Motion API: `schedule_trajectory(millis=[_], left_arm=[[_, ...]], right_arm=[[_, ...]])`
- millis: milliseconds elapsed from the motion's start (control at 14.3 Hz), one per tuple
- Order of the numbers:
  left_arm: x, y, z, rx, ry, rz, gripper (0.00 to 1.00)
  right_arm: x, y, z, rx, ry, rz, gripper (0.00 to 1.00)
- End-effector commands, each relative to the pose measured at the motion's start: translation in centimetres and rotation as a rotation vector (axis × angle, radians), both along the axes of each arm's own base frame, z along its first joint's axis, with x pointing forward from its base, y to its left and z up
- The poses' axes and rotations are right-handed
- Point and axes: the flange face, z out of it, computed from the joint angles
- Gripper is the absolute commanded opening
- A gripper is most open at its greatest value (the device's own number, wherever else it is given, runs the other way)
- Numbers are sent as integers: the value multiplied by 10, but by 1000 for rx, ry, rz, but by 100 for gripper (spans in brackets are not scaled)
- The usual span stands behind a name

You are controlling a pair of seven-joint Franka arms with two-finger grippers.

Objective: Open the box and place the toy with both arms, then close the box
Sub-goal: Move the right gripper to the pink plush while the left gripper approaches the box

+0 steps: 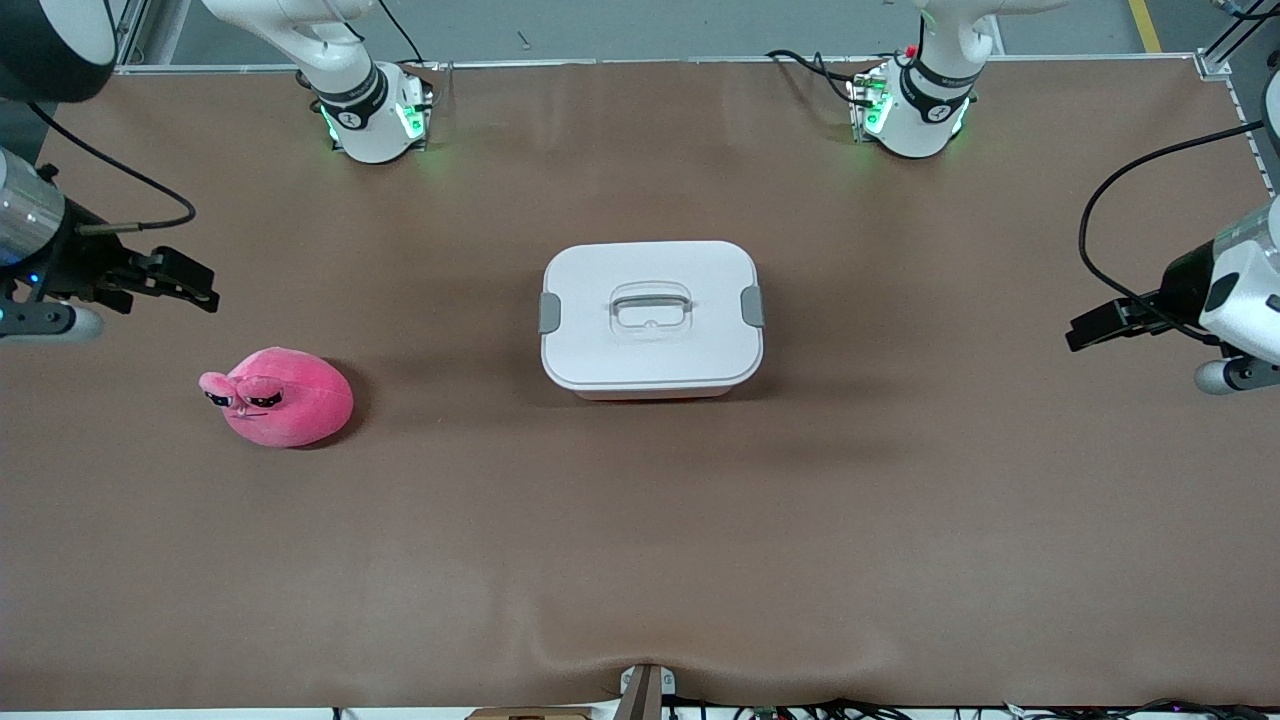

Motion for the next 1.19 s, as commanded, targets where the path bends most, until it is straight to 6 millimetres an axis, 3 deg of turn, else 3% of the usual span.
schedule_trajectory(millis=[0,209,558,837,1115], left_arm=[[1,-23,7,-15,-6,67,100],[-4,-61,8,-7,1,177,100],[-18,-123,8,-11,22,377,100],[-26,-152,8,-47,62,521,100],[-37,-185,6,-35,78,618,100]], right_arm=[[11,-1,-19,-20,32,-6,100],[12,15,-27,-26,47,18,100],[19,17,-53,-30,108,30,100],[30,24,-88,-33,165,41,100],[32,38,-94,-23,166,50,100]])
